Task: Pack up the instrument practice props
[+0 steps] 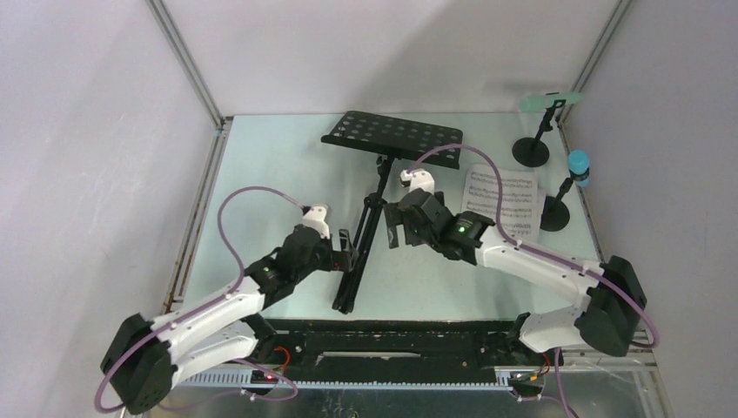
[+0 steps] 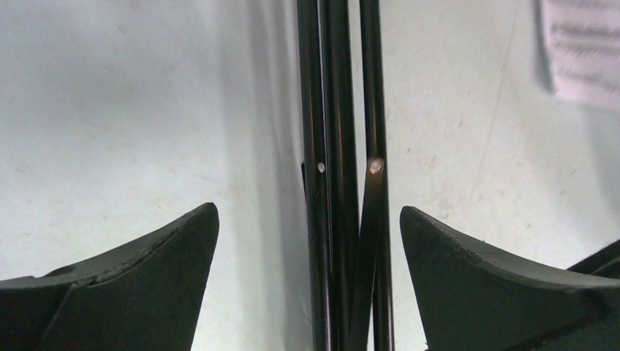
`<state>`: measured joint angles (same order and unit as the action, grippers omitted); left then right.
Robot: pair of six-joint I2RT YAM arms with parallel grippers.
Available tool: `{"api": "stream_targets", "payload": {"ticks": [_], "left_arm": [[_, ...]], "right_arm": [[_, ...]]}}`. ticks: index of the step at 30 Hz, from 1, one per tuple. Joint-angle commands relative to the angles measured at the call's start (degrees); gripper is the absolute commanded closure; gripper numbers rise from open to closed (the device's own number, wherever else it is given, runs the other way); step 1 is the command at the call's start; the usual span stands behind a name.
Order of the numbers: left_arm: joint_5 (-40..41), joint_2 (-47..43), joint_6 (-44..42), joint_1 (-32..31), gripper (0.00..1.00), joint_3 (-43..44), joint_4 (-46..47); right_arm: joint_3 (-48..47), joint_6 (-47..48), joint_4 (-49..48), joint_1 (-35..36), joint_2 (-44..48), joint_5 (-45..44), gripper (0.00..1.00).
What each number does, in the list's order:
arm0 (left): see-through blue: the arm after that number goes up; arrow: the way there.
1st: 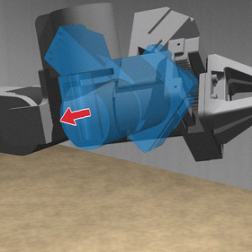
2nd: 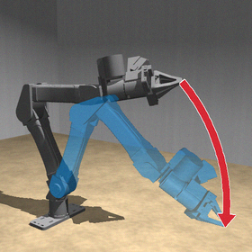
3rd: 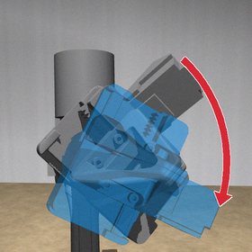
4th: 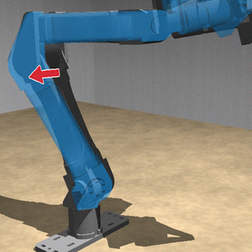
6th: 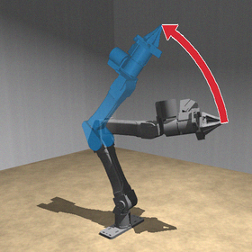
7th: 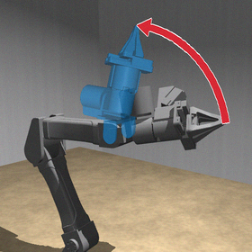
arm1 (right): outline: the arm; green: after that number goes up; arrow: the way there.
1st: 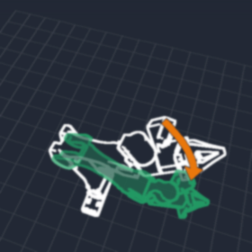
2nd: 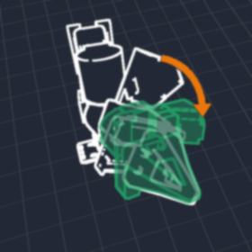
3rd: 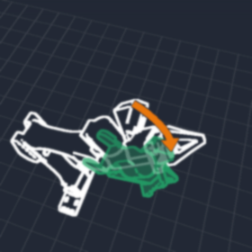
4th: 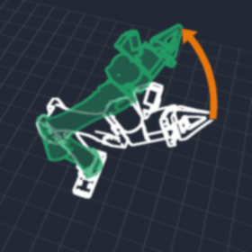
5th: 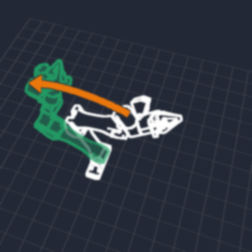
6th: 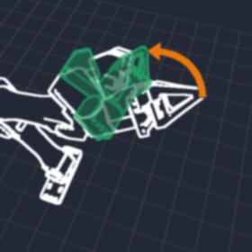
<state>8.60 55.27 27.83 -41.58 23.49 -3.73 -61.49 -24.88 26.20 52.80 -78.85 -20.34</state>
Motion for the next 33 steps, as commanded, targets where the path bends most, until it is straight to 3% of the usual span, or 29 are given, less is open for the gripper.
{"api": "stream_targets", "payload": {"ticks": [1, 8, 15, 19, 22, 25, 27, 33], "left_arm": [[7.06, -7.70, -1.73, 0.39, 0.00, 5.87, -6.16], [16.55, -17.43, 2.76, 0.41, 0.00, 11.14, -19.19], [8.93, -28.60, 2.22, 0.52, 0.00, 15.53, -23.75], [7.64, -30.11, -1.36, 0.45, 0.00, 20.11, -27.96], [9.30, -29.97, -3.90, 0.47, 0.00, 22.29, -30.75], [11.12, -30.06, -5.20, 0.47, 0.00, 21.71, -31.25], [11.11, -29.86, -6.03, 0.45, 0.00, 20.87, -31.17], [13.16, -28.80, -6.03, 0.45, 0.00, 19.75, -32.81]], "right_arm": [[1.94, -4.95, 11.02, 1.05, 5.12, -5.24, 0.00], [5.19, -7.68, 13.53, 1.02, 14.09, -4.88, 0.00], [7.00, -5.61, 14.77, -1.20, 27.32, -10.87, 0.00], [6.86, 0.57, 13.53, -5.96, 34.84, -9.71, 0.00], [5.53, 3.30, 13.71, -10.24, 38.70, -13.71, 0.01], [1.43, 1.04, 15.09, -16.74, 39.80, -16.97, 0.04], [-4.33, -1.64, 19.19, -25.44, 36.69, -15.39, 0.04], [-17.05, -3.25, 26.74, -47.71, 23.57, 2.00, 0.03]]}}
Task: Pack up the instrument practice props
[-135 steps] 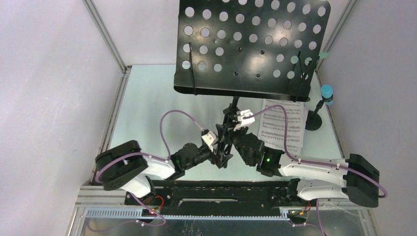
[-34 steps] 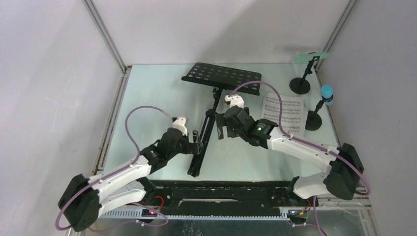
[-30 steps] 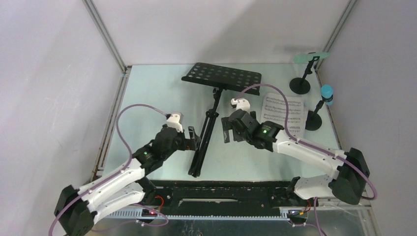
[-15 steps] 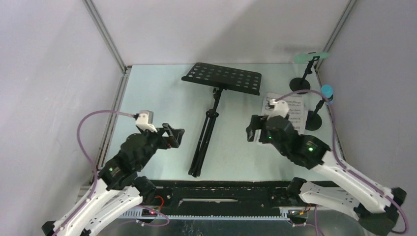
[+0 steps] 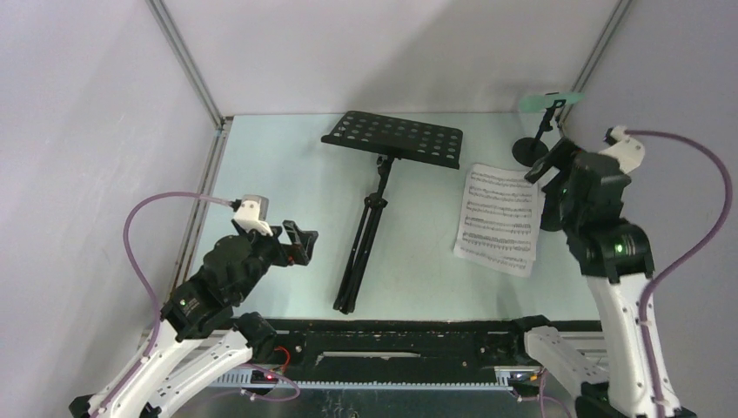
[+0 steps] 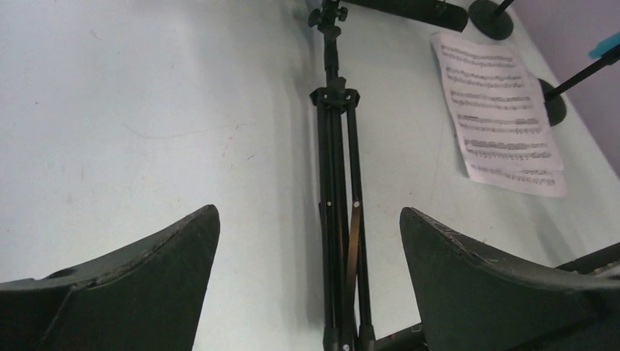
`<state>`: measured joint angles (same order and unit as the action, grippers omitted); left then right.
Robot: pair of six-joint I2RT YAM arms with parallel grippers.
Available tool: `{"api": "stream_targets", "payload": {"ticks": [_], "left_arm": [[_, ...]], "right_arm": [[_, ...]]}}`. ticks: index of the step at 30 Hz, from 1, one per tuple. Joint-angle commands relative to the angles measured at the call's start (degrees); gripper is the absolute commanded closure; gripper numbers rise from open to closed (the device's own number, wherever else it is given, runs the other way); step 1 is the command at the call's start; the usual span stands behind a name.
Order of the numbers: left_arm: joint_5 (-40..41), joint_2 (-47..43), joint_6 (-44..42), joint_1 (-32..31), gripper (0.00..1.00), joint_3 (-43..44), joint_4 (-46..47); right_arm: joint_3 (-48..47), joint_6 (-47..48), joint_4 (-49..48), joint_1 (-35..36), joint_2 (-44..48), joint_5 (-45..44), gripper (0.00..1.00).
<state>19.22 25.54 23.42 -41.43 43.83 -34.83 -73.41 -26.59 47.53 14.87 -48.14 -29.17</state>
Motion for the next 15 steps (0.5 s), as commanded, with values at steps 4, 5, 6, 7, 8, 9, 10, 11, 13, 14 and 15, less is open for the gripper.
{"api": "stream_targets", "payload": {"ticks": [4, 5, 6, 7, 8, 9, 10, 11, 13, 14, 15], "left_arm": [[2.73, 0.35, -1.51, 0.36, 0.00, -0.85, -1.54], [2.69, 0.24, -1.46, 0.34, 0.00, -0.85, -1.56], [2.75, 0.03, -1.56, 0.30, 0.00, -0.93, -1.49], [2.88, -0.06, -1.68, 0.32, 0.00, -0.94, -1.45], [2.99, -0.17, -1.77, 0.31, 0.00, -0.94, -1.39], [3.01, -0.25, -2.06, 0.38, 0.00, -0.94, -1.38], [2.62, -0.25, -2.15, 0.34, 0.00, -0.95, -1.34], [1.95, -0.32, -2.27, 0.34, 0.00, -1.01, -1.19], [0.50, -0.38, -2.76, 0.35, 0.00, -1.28, -0.53], [-0.04, -0.36, -2.76, 0.35, 0.00, -1.38, -0.30], [-0.47, -0.29, -2.91, 0.34, 0.00, -1.45, -0.14]], "right_arm": [[-9.55, -1.69, 5.57, -15.73, -13.26, 11.74, 0.03], [-10.54, -1.59, 5.35, -16.77, -14.69, 11.39, 0.03], [-11.66, -1.30, 5.24, -17.62, -16.14, 11.13, 0.03], [-12.88, -0.96, 5.33, -18.35, -17.55, 10.84, 0.03], [-13.99, -0.64, 5.41, -19.05, -19.14, 10.58, 0.03], [-14.99, -0.24, 5.40, -19.74, -20.64, 10.21, 0.03], [-16.13, 0.13, 5.50, -20.32, -22.03, 9.52, 0.03], [-16.86, 0.56, 5.36, -20.82, -23.78, 8.74, 0.03], [-18.14, 1.95, 5.28, -21.51, -26.34, 6.79, 0.03], [-18.89, 2.32, 5.35, -21.92, -27.71, 6.05, 0.03], [-19.37, 2.57, 5.41, -22.41, -28.84, 5.61, 0.03]]}}
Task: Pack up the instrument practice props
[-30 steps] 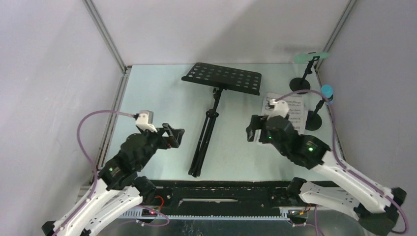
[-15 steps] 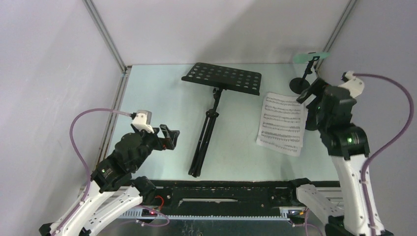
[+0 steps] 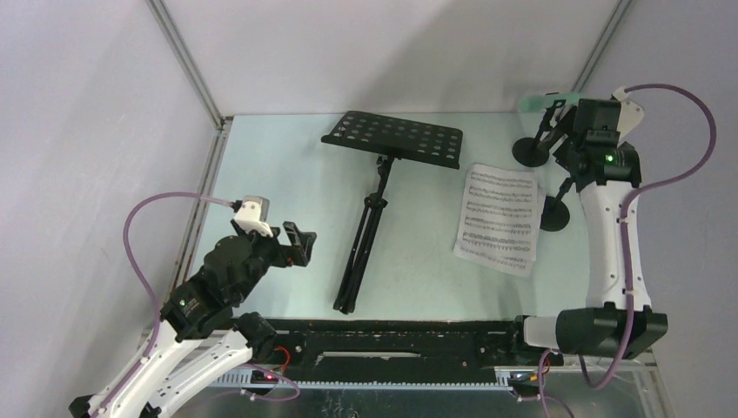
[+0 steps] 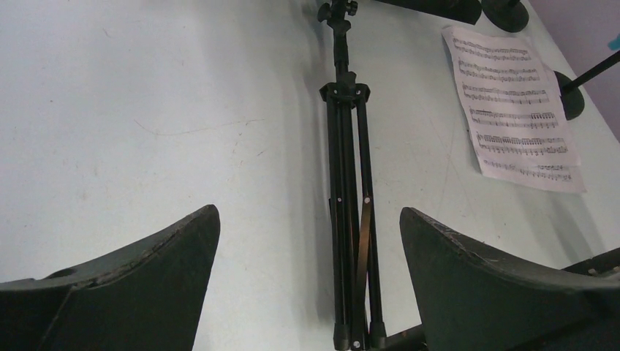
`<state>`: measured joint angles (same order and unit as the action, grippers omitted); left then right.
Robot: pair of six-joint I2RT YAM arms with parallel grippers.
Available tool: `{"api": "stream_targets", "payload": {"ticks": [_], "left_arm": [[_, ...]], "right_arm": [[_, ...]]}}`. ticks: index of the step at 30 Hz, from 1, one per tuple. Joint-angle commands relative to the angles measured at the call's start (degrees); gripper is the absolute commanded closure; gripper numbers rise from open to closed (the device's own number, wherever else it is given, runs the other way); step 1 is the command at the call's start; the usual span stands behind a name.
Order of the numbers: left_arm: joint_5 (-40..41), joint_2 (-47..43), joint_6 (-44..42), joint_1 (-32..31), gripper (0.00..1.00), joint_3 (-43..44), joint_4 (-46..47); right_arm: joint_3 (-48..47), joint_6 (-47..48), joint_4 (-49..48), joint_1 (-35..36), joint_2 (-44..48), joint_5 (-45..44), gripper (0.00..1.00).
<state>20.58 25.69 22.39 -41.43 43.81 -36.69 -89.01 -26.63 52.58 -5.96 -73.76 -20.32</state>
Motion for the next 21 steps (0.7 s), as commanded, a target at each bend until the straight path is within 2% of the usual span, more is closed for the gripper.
{"api": "stream_targets", "payload": {"ticks": [1, 15, 21], "left_arm": [[-2.26, -0.28, -1.95, 0.38, 0.00, -1.52, 1.97], [-4.70, 2.99, -3.35, 0.32, 0.00, -1.45, 2.83], [-6.91, 4.14, -4.20, 0.31, 0.09, -1.54, 3.38]], "right_arm": [[-4.14, 2.64, 0.48, -2.06, -4.38, -3.19, 0.03], [-10.60, 2.13, 2.62, -3.36, -17.20, -11.21, 0.04], [-10.79, 3.02, 1.99, -3.36, -19.27, -13.50, 0.12]]}}
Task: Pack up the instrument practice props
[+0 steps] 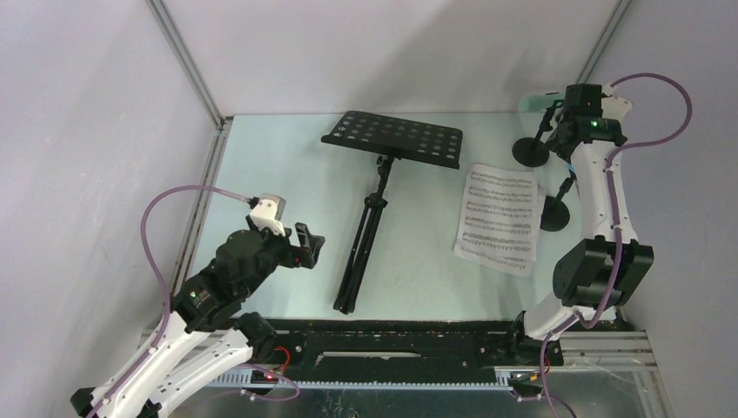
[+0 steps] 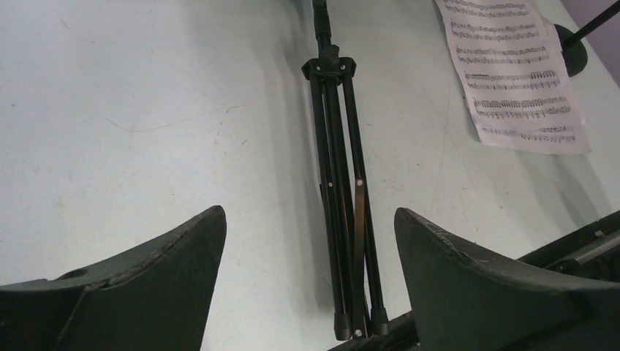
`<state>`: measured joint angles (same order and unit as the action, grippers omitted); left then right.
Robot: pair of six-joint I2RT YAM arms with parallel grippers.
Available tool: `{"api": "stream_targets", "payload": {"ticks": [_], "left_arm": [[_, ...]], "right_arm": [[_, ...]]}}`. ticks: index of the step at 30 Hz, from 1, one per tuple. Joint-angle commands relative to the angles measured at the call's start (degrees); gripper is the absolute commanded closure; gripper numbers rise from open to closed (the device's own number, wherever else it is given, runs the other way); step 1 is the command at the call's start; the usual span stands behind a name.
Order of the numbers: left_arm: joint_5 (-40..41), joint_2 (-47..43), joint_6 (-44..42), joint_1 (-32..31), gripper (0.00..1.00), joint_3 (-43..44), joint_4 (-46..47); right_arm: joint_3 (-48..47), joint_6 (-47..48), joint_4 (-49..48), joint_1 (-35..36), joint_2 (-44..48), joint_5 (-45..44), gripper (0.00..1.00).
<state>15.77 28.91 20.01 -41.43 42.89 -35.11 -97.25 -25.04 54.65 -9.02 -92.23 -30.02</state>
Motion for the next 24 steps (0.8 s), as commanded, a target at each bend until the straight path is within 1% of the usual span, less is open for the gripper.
{"api": "stream_targets", "payload": {"ticks": [1, 4, 10, 11, 12, 13, 15, 19, 20, 24], "left_arm": [[-2.26, 1.15, -1.82, 0.30, 0.09, -0.62, 1.80], [-2.28, 1.58, -1.81, 0.30, 0.11, -0.62, 1.81], [-2.61, 2.20, -1.88, 0.31, 0.14, -0.73, 1.93], [-2.69, 2.24, -1.80, 0.30, 0.14, -0.71, 1.97], [-2.77, 2.26, -1.81, 0.30, 0.15, -0.75, 1.98], [-2.91, 2.28, -1.82, 0.33, 0.15, -0.71, 2.04], [-2.85, 2.37, -1.84, 0.33, 0.15, -0.76, 2.07], [-3.11, 2.42, -1.86, 0.30, 0.15, -0.82, 2.15], [-3.22, 2.42, -1.82, 0.31, 0.15, -0.81, 2.15], [-3.33, 2.65, -1.82, 0.38, 0.15, -0.93, 2.34]], "right_arm": [[-2.50, 1.72, -0.31, -0.37, -1.10, -4.00, 0.15], [-2.54, 2.01, -0.46, -0.45, -1.86, -3.85, 0.27], [-2.02, 2.85, -0.85, -0.56, -1.75, -3.47, 0.55], [-1.92, 2.96, -0.80, -0.56, -1.55, -3.47, 0.59], [-1.78, 2.96, -0.78, -0.56, -1.20, -3.51, 0.60], [-1.61, 3.01, -0.79, -0.56, -0.80, -3.50, 0.63], [-1.40, 3.19, -0.86, -0.56, 0.48, -4.03, 0.73], [-0.07, 4.40, -1.95, -0.56, 4.92, -5.24, 0.97], [0.22, 4.99, -2.23, -0.56, 6.02, -5.49, 1.00], [0.21, 7.26, -2.61, -0.56, 10.37, -7.55, 1.00]]}}
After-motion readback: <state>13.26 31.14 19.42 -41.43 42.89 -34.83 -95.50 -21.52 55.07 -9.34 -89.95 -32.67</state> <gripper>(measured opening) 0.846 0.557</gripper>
